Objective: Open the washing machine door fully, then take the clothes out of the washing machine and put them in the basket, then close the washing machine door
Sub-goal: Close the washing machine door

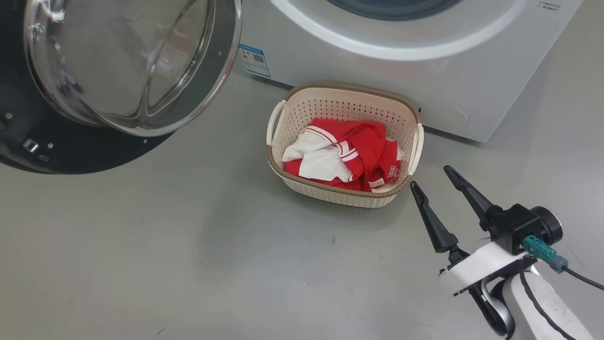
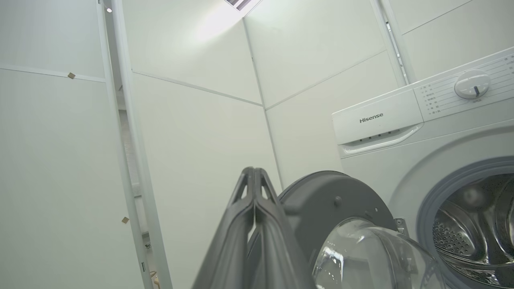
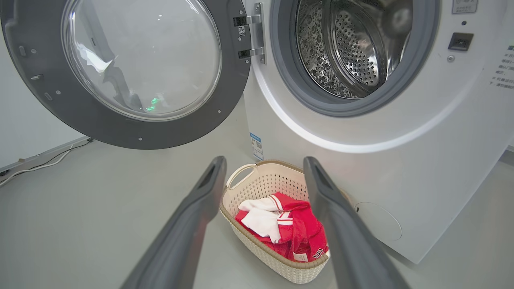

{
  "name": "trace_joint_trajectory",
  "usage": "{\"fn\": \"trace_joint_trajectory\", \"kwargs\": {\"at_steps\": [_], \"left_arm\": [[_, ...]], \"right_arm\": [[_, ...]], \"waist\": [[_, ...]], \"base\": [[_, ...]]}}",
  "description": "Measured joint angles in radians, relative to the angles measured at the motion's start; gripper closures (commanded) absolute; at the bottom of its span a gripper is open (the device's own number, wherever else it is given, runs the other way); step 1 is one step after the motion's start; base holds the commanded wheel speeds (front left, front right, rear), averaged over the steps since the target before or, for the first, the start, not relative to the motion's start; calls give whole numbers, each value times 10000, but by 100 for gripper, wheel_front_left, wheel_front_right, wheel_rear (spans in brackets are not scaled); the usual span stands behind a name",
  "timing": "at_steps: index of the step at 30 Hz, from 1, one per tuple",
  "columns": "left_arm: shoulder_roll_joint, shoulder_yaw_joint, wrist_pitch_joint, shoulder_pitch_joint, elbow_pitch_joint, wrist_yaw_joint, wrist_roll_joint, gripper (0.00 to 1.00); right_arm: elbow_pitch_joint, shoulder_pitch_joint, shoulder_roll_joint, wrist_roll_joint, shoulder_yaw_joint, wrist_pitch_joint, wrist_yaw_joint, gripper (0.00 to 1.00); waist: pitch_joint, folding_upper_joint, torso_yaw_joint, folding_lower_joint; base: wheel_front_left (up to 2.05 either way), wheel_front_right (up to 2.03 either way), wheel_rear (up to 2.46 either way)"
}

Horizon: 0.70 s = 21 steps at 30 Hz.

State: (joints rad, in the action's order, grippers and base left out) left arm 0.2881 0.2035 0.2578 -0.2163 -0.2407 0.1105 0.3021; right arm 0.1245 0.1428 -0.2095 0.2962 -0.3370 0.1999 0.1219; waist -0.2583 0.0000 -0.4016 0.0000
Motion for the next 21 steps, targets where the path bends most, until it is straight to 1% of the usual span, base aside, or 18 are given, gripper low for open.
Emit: {"fn": "trace_joint_trajectory", "kwargs": {"at_steps": [3, 5, 11, 12, 15, 18, 19, 21], "left_arm": [[571, 828, -205, -675, 194, 0, 550, 100], [779, 1367, -504, -1119, 533, 0, 1127, 100], [1572, 2334, -1490, -2163, 2084, -2, 2140, 100], [1647, 2489, -1653, -2313, 2401, -2, 2330, 100], [1636, 2999, -2069, -2866, 3359, -2, 3179, 100], [1705, 3183, -2573, -3090, 4284, 0, 3373, 100], [1682, 3452, -2836, -3261, 4901, 0, 3682, 100], [1655, 3825, -3037, -3583, 5423, 12, 4086, 100]], "right_arm": [[-84, 124, -107, 0, 35, -44, 0, 0], [-155, 183, -144, -4, 35, -71, 0, 0], [-221, 333, -219, -33, -50, -102, 2, 0], [-234, 360, -238, -35, -61, -107, 2, 0], [-253, 403, -303, -35, -134, -188, 2, 0], [-270, 432, -389, -36, -182, -188, 2, 0], [-268, 480, -420, -36, -221, -188, 2, 0], [-278, 535, -449, -56, -268, -198, 2, 0]], "waist": [[-230, 0, 112, 0], [-372, 0, 174, 0], [-734, 0, 339, 0], [-783, 0, 369, 0], [-904, 0, 469, 0], [-1001, 0, 560, 0], [-1044, 0, 625, 0], [-1071, 0, 685, 0]], "base": [[0, 0, 0], [0, 0, 0], [0, 0, 0], [0, 0, 0], [0, 0, 0], [0, 0, 0], [0, 0, 0], [0, 0, 0]]}}
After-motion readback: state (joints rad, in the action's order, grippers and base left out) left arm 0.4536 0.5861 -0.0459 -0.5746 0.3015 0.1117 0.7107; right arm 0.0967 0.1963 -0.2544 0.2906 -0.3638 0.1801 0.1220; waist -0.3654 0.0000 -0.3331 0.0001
